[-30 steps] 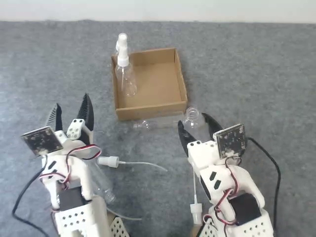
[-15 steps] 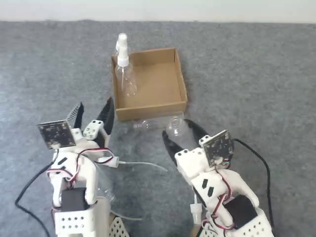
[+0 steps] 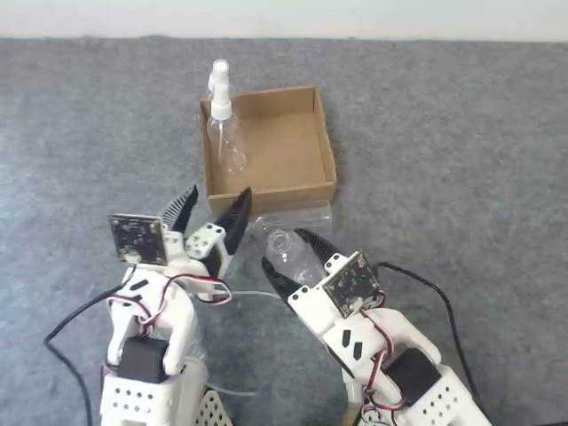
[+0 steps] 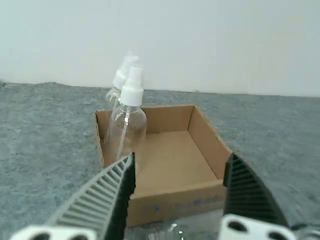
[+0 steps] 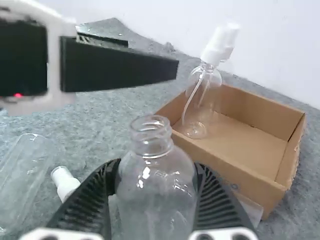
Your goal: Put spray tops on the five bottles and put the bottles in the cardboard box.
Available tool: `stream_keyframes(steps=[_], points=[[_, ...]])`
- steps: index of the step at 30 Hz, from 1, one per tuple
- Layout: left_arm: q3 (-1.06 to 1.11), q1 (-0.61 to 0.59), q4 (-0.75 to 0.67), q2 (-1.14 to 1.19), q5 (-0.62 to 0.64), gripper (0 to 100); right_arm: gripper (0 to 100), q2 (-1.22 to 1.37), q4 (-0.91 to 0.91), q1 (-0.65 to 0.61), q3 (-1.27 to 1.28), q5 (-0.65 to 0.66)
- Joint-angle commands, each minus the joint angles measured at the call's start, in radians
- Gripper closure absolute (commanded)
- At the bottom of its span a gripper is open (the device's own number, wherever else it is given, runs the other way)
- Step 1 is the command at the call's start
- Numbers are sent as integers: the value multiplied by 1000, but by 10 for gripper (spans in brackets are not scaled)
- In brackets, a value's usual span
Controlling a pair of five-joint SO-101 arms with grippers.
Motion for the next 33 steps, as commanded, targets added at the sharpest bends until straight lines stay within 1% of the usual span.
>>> stream_keyframes(steps=[1, 3, 6, 22, 25, 30, 33], points=[[-53, 66, 49, -12, -77, 731, 983, -21, -30, -12, -15, 15], [-53, 98, 75, -12, -110, 731, 983, -21, -30, -12, -15, 15], [-53, 126, 98, -12, -124, 731, 983, -21, -30, -12, -14, 15], [-61, 135, 100, -12, -126, 731, 985, -21, -25, -10, -14, 17], [-61, 172, 101, -12, -132, 731, 985, -21, -27, -10, -14, 17], [-70, 233, 146, -12, -186, 731, 985, -21, -24, -10, -14, 20], [-70, 230, 141, -12, -184, 732, 985, -21, -24, -10, -14, 20]])
